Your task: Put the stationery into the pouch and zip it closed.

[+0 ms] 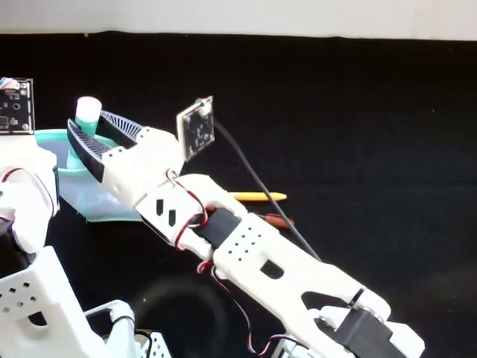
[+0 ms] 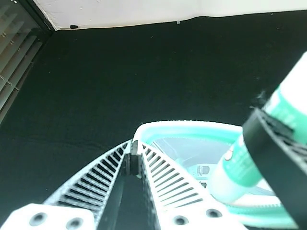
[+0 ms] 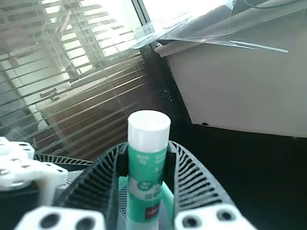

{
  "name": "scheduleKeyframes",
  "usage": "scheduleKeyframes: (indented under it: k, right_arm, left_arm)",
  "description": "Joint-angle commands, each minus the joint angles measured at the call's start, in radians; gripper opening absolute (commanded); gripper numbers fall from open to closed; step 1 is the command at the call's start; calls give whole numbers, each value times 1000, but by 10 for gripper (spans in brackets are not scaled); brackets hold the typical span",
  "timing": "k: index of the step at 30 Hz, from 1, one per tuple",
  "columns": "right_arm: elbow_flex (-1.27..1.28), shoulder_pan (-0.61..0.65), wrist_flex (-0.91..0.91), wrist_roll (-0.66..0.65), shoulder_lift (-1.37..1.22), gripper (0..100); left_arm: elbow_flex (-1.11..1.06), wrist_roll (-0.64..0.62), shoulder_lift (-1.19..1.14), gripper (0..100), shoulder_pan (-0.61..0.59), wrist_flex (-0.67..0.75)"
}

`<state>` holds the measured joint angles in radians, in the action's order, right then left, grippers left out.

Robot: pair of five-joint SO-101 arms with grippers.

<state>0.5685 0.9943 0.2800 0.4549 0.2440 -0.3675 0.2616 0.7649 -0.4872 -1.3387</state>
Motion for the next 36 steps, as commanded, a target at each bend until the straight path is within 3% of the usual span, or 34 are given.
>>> scheduleKeyframes:
  k: [1,5,7,14,17,23,29,36]
  right_arm:
    - [21,19,61,-9,-19,6]
    - [21,21,68,-9,-19,15]
    - [24,30,67,-9,-19,75]
    - [93,101,67,-9,-19,509]
    - [99,108,67,-9,-19,614]
    - [97,47,74,-3,30,624]
    - [134,-176,67,0,131,624]
    - [283,-440,65,170,214,624]
  left_arm:
    - [-50,-8,-13,7,7,-2]
    - [-50,-8,-13,7,7,-2]
    - [-50,-8,-13,7,7,-2]
    - [-50,-8,-13,7,7,-3]
    - [-51,-8,-13,7,7,-3]
    - [-101,-6,-13,7,7,-2]
    - [-101,-6,-10,7,7,0]
    - [-101,-6,-12,7,7,0]
